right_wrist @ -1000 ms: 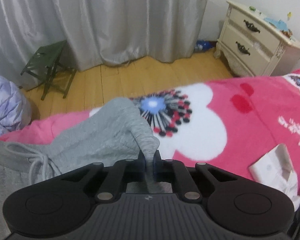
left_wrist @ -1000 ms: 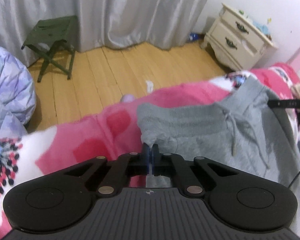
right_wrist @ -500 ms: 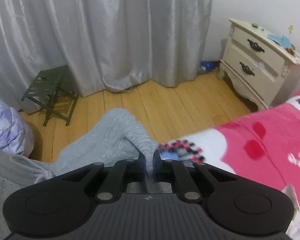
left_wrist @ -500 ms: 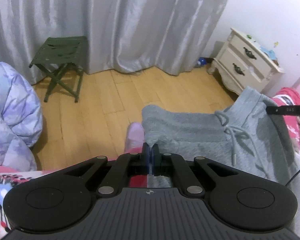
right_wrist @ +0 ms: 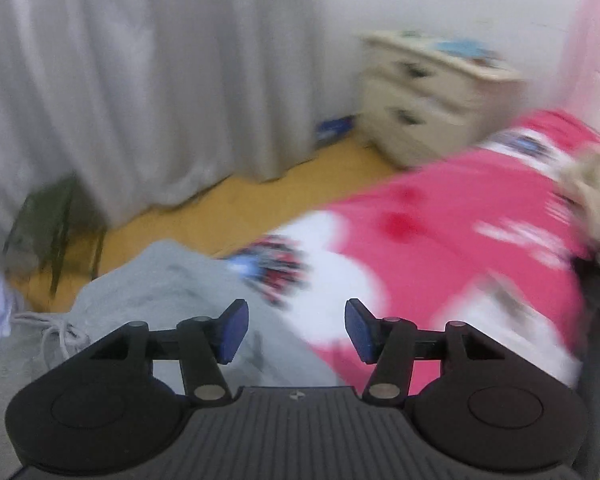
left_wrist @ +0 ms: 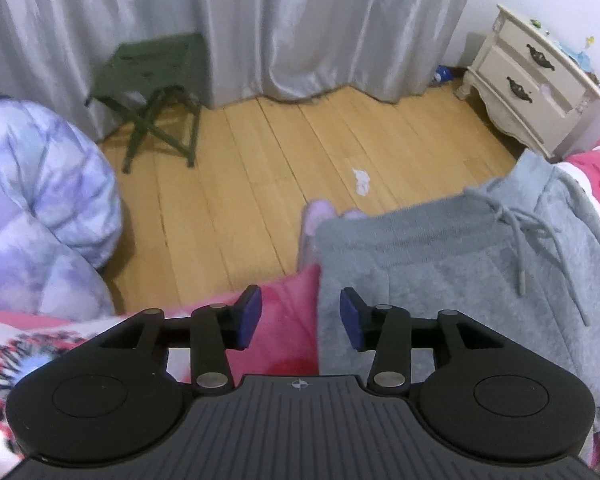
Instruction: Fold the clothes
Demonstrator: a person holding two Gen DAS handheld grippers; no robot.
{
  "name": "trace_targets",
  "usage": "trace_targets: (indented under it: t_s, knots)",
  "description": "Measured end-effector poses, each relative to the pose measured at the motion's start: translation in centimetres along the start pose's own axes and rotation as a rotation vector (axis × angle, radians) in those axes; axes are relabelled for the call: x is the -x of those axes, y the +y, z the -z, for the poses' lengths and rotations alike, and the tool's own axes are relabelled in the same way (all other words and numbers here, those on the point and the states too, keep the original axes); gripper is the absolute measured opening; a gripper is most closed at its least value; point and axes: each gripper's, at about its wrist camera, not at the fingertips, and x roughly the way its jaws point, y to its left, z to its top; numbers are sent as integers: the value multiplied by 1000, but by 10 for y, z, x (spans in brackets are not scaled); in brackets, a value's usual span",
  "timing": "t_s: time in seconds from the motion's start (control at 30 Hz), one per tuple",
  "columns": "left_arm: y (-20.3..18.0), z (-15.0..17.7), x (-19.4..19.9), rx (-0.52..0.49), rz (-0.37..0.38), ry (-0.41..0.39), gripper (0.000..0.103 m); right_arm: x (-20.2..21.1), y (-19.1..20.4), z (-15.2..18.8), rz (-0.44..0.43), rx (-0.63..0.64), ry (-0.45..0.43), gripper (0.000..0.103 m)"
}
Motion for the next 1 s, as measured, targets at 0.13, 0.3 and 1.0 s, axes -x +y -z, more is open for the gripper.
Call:
trace_targets:
  t_s: [0.13, 0.3, 1.0]
  knots:
    - [-22, -5, 23, -94, -12, -84, 51, 113, -91, 69, 177, -134, -16, 56]
    - [-101, 8, 42, -284, 130, -130, 56, 236, -176, 197, 414, -291, 122, 56]
    - [-414, 194, 78, -1006, 544, 177, 57, 164, -266, 288, -19, -445, 301, 23]
